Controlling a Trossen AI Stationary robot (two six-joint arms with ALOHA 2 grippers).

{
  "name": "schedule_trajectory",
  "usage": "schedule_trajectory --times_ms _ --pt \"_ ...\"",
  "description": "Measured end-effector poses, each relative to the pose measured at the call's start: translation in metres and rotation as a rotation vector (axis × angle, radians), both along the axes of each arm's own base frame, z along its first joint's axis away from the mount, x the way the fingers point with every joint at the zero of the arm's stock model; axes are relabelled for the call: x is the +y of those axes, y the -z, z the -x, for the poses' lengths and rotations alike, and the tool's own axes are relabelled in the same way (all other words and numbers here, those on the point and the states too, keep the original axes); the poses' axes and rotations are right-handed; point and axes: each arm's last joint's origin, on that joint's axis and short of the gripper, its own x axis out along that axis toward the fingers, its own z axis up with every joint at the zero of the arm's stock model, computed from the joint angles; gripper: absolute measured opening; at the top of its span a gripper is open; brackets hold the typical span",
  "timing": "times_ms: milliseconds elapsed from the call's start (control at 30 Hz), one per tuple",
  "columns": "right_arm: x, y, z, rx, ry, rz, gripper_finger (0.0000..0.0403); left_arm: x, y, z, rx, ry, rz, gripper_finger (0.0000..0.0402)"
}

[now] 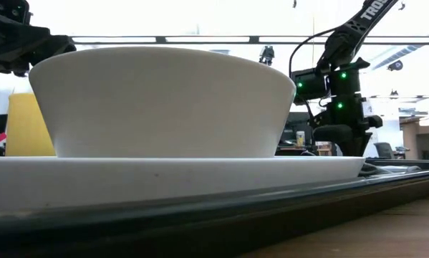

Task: Set up tray
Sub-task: Put the light blue spoon on the gray napkin

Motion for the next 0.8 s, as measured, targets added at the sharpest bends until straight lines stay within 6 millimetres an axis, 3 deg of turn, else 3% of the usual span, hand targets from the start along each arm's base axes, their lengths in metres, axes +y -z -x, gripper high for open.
schedule_trajectory --times_ms 367,800 --pt "0.001 -0.021 -0.015 -0.066 -0.039 0.018 0.0029 0.000 0.000 0.000 0.000 0.000 0.000 0.0104" --pt "0.034 -0.041 -0.038 -0.126 -0.090 0.000 0.0033 0.000 0.000 0.000 0.000 0.000 0.000 0.0104"
